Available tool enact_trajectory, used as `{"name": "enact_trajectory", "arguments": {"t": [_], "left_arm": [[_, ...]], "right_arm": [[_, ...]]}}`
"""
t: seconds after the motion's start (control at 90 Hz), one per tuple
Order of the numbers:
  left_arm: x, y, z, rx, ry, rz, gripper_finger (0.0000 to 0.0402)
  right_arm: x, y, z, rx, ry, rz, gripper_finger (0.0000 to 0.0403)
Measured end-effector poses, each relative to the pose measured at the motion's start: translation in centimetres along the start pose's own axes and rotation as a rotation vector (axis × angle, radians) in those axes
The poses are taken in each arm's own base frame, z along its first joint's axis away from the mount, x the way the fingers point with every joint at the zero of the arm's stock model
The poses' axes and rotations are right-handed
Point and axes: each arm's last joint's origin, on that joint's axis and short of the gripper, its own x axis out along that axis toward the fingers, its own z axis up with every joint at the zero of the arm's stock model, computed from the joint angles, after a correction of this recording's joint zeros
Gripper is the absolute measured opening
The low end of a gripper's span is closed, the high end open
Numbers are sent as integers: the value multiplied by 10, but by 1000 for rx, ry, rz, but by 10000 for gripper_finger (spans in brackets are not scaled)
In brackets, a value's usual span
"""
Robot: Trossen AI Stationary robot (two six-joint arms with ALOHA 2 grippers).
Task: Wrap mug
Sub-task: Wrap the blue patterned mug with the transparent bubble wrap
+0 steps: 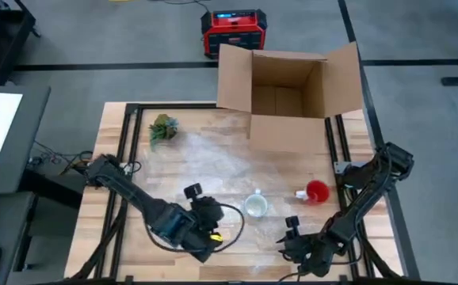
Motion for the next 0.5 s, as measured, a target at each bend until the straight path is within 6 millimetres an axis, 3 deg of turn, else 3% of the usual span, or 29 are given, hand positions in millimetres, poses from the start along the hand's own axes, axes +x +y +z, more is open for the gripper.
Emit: {"name": "enact_trajectory", "arguments": {"t": [0.5], "left_arm": [[37,46,-73,-252,-276,-341,109]], "right_arm": [[7,-11,6,22,-10,-33,118]]}}
